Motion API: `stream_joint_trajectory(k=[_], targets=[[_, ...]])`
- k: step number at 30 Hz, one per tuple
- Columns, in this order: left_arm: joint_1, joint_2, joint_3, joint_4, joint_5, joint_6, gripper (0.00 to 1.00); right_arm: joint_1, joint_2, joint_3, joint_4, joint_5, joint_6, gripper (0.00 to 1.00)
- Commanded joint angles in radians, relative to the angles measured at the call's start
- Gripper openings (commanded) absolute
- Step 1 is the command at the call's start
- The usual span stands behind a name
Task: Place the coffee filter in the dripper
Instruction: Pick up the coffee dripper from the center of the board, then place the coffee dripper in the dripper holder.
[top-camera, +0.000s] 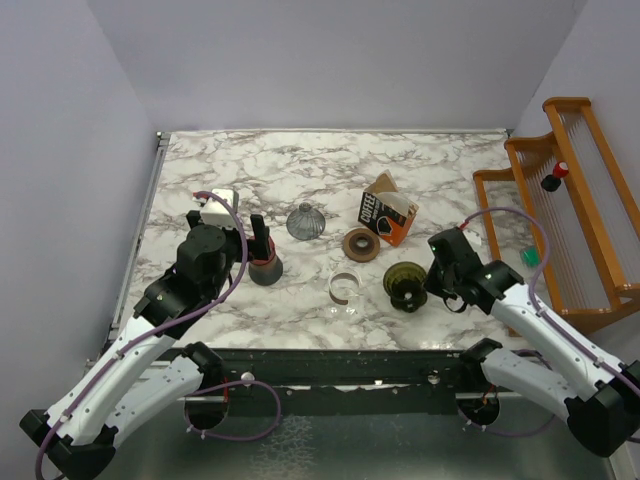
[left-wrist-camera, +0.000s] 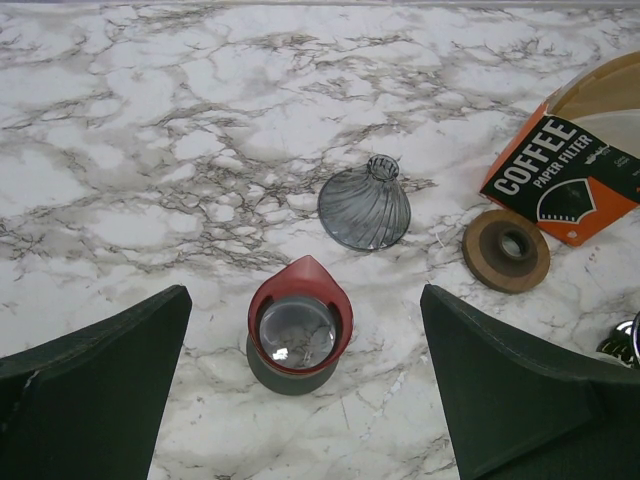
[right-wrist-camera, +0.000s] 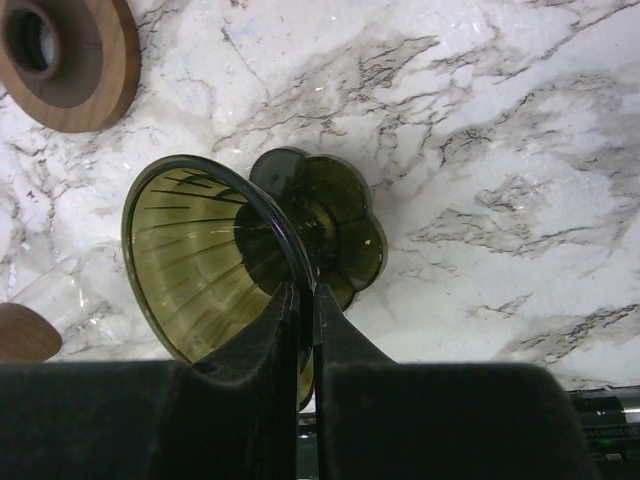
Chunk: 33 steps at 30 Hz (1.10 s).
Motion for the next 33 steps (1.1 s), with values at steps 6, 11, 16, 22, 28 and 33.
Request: stream_joint_trajectory(k=[6,11,16,22,28,33], targets=[[0.005,-0.015,-0.011,0.013,0.014,0.003,0.99,-0.004,-0.072,0.049,0.04,-0.039,-0.056,0.0],[0.005,-0.015,-0.011,0.014,0.017,0.002,0.99,-0.004,-0.091,0.098,0.051,-0.056,-0.091,0.0],[0.005,-0.012,-0.009,0.015,0.023,-0.001,0.99,-0.004,-0.102,0.171,0.075,-0.083,-0.145,0.01],[0.006,0.008,-0.009,0.019,0.044,-0.011,0.99,-0.004,-0.064,0.281,0.111,-0.197,-0.226,0.0],[0.005,0.047,0.034,0.003,0.083,-0.033,0.99,-0.004,0.004,0.386,0.133,-0.384,-0.291,0.0],[0.005,0.043,0.07,-0.019,0.122,-0.032,0.99,-0.004,0.07,0.436,0.136,-0.57,-0.334,0.01]])
